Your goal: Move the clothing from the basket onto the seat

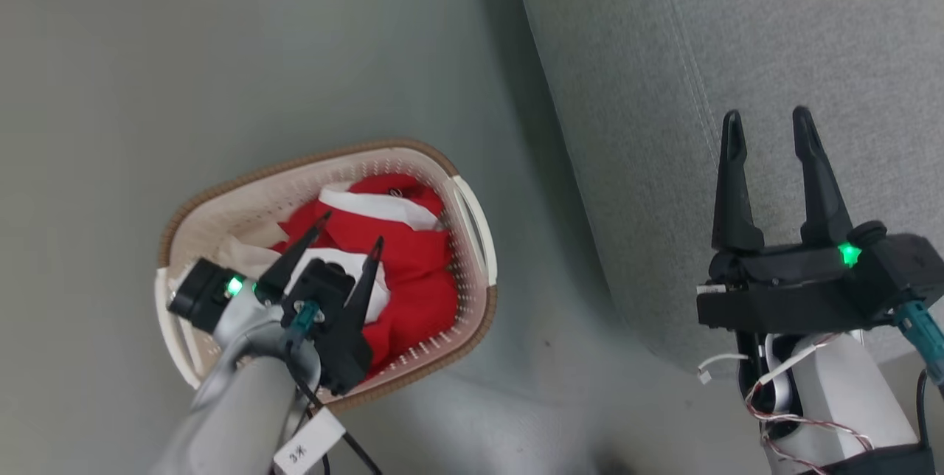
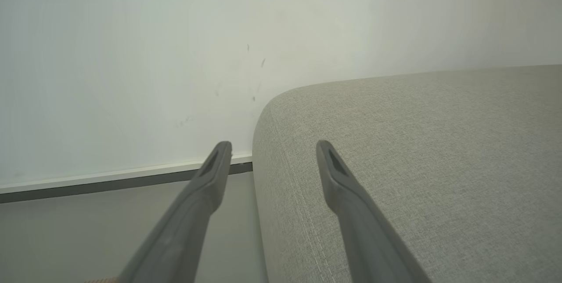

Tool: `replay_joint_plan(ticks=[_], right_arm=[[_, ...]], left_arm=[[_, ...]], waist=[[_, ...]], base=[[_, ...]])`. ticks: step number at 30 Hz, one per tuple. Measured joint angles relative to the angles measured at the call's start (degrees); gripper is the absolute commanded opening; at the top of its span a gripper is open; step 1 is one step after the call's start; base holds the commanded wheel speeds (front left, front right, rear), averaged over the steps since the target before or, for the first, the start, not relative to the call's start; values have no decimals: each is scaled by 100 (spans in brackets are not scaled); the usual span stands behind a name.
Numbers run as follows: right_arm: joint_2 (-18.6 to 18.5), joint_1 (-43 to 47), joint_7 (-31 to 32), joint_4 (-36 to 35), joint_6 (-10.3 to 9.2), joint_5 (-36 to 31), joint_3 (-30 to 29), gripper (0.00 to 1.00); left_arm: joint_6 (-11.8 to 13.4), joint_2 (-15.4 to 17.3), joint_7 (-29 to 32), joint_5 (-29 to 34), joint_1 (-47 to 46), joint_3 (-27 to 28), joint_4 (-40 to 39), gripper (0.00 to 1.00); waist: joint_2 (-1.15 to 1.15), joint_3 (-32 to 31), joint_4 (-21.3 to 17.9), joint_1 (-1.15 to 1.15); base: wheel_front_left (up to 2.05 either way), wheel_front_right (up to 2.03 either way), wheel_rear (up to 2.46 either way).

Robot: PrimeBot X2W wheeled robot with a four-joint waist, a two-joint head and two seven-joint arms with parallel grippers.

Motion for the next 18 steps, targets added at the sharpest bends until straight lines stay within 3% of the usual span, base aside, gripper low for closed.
replay_joint_plan(ticks=[18], right_arm=[[49, -805, -1, -453, 51, 180, 54, 100]], left_arm=[[-200, 379, 346, 578, -1483, -280, 549, 100]], waist=[[0, 1585, -478, 0]], base=[[0, 0, 0]])
